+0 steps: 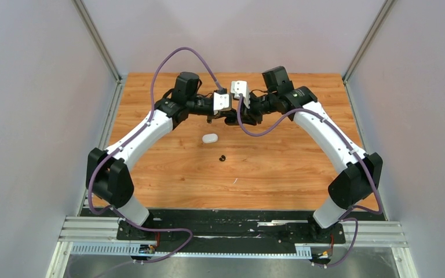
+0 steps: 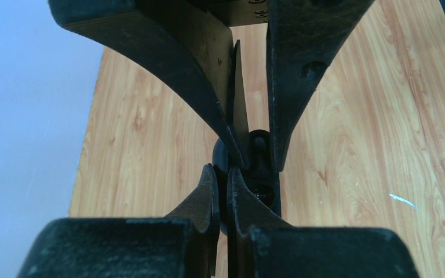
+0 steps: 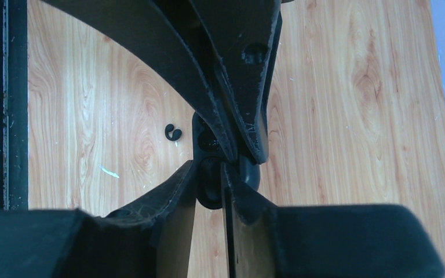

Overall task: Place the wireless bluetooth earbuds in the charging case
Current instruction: Insert the right earbud into the right side groove of the charging case, then adjust the right earbud in the right side groove of the charging case.

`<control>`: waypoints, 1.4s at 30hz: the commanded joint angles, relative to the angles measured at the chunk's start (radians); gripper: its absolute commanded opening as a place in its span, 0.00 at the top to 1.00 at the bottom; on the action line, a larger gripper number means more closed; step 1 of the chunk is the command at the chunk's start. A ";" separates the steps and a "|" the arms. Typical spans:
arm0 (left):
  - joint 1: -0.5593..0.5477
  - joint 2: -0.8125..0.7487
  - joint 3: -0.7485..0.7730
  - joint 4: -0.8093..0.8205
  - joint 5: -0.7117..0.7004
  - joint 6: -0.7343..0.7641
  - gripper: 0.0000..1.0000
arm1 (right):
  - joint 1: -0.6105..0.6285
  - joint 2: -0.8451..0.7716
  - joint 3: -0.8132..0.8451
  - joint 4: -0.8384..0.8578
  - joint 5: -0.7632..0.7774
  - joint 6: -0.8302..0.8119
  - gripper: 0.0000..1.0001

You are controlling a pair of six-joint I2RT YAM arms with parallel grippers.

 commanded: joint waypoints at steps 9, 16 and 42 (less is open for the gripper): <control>-0.016 -0.040 0.020 0.056 0.046 0.002 1.00 | -0.023 -0.121 0.038 0.041 -0.073 0.095 0.62; -0.016 -0.037 0.020 0.050 0.042 0.014 1.00 | -0.134 -0.168 0.040 0.154 -0.207 0.320 0.52; -0.016 -0.044 0.033 0.072 0.059 -0.011 1.00 | -0.145 -0.015 -0.047 0.242 -0.321 0.383 0.62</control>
